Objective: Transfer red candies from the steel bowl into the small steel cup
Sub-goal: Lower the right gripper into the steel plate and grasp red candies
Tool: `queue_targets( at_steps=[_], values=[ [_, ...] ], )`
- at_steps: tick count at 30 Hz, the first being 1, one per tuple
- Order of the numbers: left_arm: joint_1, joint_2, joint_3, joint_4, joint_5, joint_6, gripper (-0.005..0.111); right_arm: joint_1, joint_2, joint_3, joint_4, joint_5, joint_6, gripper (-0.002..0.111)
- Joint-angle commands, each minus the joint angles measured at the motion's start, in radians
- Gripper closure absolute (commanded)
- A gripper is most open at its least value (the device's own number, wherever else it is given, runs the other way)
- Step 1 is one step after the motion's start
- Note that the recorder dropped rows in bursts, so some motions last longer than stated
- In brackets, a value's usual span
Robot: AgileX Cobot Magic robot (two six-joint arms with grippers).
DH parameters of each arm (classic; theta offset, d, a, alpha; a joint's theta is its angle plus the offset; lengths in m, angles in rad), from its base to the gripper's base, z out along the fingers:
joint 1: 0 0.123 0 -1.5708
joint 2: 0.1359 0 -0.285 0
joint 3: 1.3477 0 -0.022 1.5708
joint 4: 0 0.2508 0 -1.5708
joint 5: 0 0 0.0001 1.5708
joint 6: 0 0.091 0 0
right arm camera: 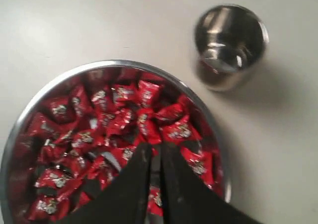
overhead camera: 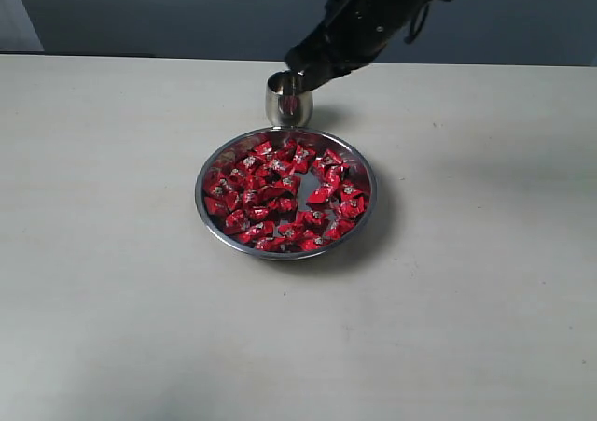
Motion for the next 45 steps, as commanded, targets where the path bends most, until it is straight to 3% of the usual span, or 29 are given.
queue_targets(
  at_steps=[1,3,12,18,30,38,45],
  values=[
    [-0.006,-0.005,0.002,-0.004,-0.006,-0.004,0.106,0.064,0.059,-0.065,-0.029,0.018,-0.026,0.069],
    [-0.006,-0.005,0.002,-0.004,-0.006,-0.004,0.106,0.081,0.085,-0.084,-0.029,0.018,-0.014,0.058],
    [-0.006,-0.005,0.002,-0.004,-0.006,-0.004,0.106,0.091,0.171,-0.103,-0.096,-0.017,0.092,0.076],
    [-0.006,-0.005,0.002,-0.004,-0.006,-0.004,0.106,0.091,0.214,-0.103,-0.096,-0.037,0.092,0.062],
    [-0.006,-0.005,0.002,-0.004,-0.006,-0.004,0.106,0.091,0.275,-0.103,-0.067,-0.175,0.114,0.062],
    [-0.006,-0.005,0.002,-0.004,-0.006,-0.004,0.106,0.091,0.258,-0.132,-0.160,0.189,0.114,0.062],
    [-0.006,-0.005,0.002,-0.004,-0.006,-0.004,0.106,0.091,0.254,-0.152,-0.308,0.233,0.173,0.062]
  ],
)
